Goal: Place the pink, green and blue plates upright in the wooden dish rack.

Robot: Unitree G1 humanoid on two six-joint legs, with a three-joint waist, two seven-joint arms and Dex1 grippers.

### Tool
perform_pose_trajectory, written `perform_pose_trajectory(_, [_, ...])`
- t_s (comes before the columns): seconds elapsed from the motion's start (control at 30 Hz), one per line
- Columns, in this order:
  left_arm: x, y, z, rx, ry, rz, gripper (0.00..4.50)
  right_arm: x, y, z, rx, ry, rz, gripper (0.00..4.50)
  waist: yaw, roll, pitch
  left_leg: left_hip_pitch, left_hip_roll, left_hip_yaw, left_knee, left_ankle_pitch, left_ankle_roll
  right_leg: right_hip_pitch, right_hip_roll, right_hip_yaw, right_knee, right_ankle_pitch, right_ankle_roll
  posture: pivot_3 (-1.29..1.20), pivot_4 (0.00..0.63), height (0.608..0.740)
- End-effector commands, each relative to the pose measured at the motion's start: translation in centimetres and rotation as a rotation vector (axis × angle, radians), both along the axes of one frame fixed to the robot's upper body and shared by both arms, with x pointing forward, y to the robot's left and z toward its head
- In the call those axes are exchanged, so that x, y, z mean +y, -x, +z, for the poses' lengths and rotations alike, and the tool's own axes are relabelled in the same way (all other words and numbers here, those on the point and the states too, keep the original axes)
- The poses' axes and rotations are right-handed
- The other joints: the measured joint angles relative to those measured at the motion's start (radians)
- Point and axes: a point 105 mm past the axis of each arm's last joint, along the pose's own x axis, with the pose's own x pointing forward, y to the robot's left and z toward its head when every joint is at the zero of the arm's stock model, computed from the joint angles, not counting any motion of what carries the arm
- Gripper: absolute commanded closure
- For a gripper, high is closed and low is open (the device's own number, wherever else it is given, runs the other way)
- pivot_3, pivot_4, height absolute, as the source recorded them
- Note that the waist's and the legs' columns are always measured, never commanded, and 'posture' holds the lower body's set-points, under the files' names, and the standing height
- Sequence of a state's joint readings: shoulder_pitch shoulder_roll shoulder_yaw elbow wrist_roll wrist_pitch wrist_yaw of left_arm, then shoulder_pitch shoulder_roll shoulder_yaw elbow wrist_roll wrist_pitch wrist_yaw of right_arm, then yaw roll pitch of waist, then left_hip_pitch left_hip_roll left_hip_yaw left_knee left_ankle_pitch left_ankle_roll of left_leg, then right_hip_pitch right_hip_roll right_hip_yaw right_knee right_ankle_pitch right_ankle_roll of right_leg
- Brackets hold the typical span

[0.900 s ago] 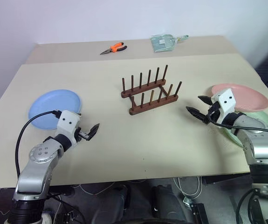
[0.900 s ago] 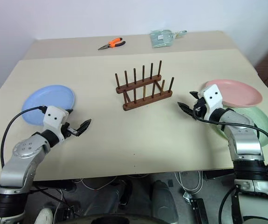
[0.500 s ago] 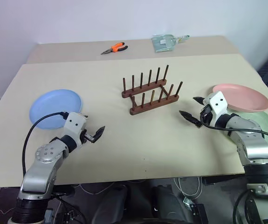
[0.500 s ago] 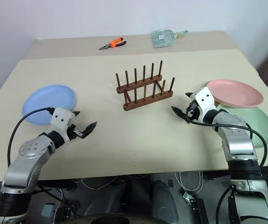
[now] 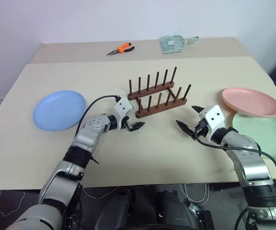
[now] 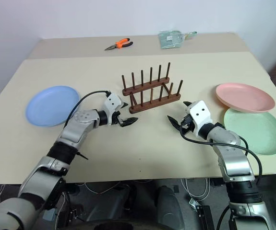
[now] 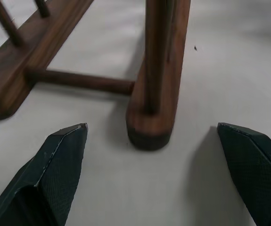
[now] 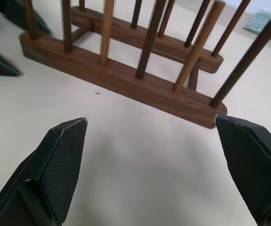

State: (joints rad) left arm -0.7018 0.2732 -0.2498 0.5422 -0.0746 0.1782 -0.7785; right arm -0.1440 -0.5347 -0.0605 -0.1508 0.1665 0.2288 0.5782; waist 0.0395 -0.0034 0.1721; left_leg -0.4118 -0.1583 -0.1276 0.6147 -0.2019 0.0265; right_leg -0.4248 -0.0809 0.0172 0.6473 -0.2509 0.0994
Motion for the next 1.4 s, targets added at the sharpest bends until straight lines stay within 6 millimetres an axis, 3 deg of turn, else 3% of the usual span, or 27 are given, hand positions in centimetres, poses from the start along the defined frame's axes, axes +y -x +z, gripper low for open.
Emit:
perform_pose_trajectory(0.03, [-0.7, -0.2, -1.9, 0.04, -0.056, -0.026, 0.53, 0.0, 0.6, 1.5, -0.072, 0.009, -0.025, 0.0, 0.001, 0.0, 0.0, 0.0, 0.0, 0.0, 0.001, -0.001, -0.001, 0.001, 0.0, 0.0, 0.0, 0.0, 0.0, 0.0, 0.15, 0.727])
perform_pose_trajectory(0.27, [-1.9, 0.1, -1.9, -0.009, -0.062, -0.103, 3.73, -1.2, 1.1, 1.2, -0.07, 0.034, -0.078, 0.0, -0.002, -0.001, -0.001, 0.0, 0.0, -0.001, 0.005, -0.001, 0.0, 0.004, 0.0, -0.001, 0.0, 0.0, 0.001, 0.0, 0.15, 0.727])
perform_pose_trajectory(0.4, [-2.3, 1.4, -1.3, -0.054, -0.043, -0.195, 3.73, -2.6, 1.6, 1.0, -0.054, 0.072, -0.109, 0.0, -0.002, -0.001, -0.001, 0.0, 0.0, -0.001, 0.004, 0.0, 0.001, 0.003, 0.0, -0.001, 0.0, 0.0, 0.001, 0.0, 0.15, 0.727])
perform_pose_trajectory(0.6, [-2.5, 5.6, -0.5, -0.086, -0.072, -0.476, 3.73, -7.5, 3.2, 0.7, 0.013, 0.153, -0.189, 0.0, -0.001, -0.001, -0.001, 0.0, -0.001, -0.001, 0.001, -0.001, 0.003, 0.002, 0.0, -0.001, -0.001, 0.0, 0.001, 0.0, 0.15, 0.727])
perform_pose_trajectory(0.77, [-1.7, 5.7, -1.2, -0.038, -0.104, -0.477, 3.73, -9.6, 4.3, 0.2, 0.043, 0.201, -0.228, 0.0, -0.002, -0.001, -0.001, 0.0, 0.0, -0.001, 0.002, -0.001, 0.002, 0.002, 0.0, -0.001, -0.001, -0.001, 0.001, 0.0, 0.15, 0.727])
perform_pose_trajectory(0.93, [0.3, 5.2, -2.0, 0.007, -0.144, -0.373, 1.43, -9.9, 5.3, -0.4, 0.085, 0.206, -0.211, 0.0, -0.005, -0.001, -0.001, 0.0, 0.0, -0.001, 0.002, 0.0, 0.003, 0.002, 0.0, 0.0, -0.001, -0.001, 0.001, 0.0, 0.15, 0.727])
perform_pose_trajectory(1.0, [1.8, 5.6, -2.5, 0.036, -0.179, -0.336, 1.43, -9.6, 5.7, -0.7, 0.11, 0.212, -0.186, 0.0, -0.012, 0.0, -0.001, 0.0, 0.0, -0.001, 0.002, 0.0, 0.003, 0.002, 0.0, 0.0, -0.001, -0.001, 0.001, 0.0, 0.15, 0.727])
perform_pose_trajectory(1.1, [3.9, 7.0, -2.7, 0.105, -0.157, -0.279, 1.36, -8.5, 6.4, -0.9, 0.147, 0.184, -0.114, 0.8, -0.029, 0.0, -0.002, 0.001, 0.0, -0.001, 0.001, 0.0, 0.003, 0.002, 0.0, 0.0, 0.0, -0.001, 0.001, 0.0, 0.15, 0.727])
perform_pose_trajectory(1.13, [4.2, 7.7, -2.5, 0.124, -0.138, -0.275, 1.97, -7.9, 6.6, -0.9, 0.159, 0.174, -0.09, 1.37, -0.033, 0.0, -0.002, 0.001, 0.001, -0.001, 0.001, 0.0, 0.003, 0.002, 0.0, 0.0, 0.0, -0.001, 0.0, 0.0, 0.15, 0.727])
perform_pose_trajectory(1.17, [4.1, 8.6, -2.4, 0.15, -0.109, -0.284, 2.26, -7.4, 6.6, -1.1, 0.17, 0.166, -0.069, 1.81, -0.036, 0.0, -0.002, 0.002, 0.001, -0.001, 0.0, 0.0, 0.003, 0.003, 0.0, 0.0, 0.0, -0.001, 0.0, 0.0, 0.15, 0.727])
perform_pose_trajectory(1.3, [1.3, 11.0, -2.2, 0.196, -0.014, -0.307, 4.18, -5.7, 6.1, -2.3, 0.196, 0.163, -0.026, 3.92, -0.044, 0.002, -0.003, 0.002, 0.001, -0.001, 0.0, -0.001, 0.002, 0.003, 0.0, 0.0, 0.0, -0.003, -0.002, 0.0, 0.15, 0.727])
perform_pose_trajectory(1.33, [0.7, 11.2, -2.3, 0.2, -0.005, -0.297, 4.21, -5.5, 6.0, -2.6, 0.2, 0.166, -0.021, 4.43, -0.039, 0.002, -0.003, 0.002, 0.001, -0.001, 0.001, -0.001, 0.001, 0.004, 0.0, 0.0, 0.0, -0.003, -0.002, 0.0, 0.15, 0.727])
perform_pose_trajectory(1.4, [-1.0, 11.2, -2.6, 0.199, 0.015, -0.271, 4.21, -5.1, 5.5, -3.3, 0.205, 0.176, -0.026, 4.43, -0.023, 0.002, -0.003, 0.002, 0.0, -0.001, 0.002, -0.002, 0.001, 0.005, -0.001, 0.0, -0.001, -0.004, -0.002, 0.0, 0.15, 0.727])
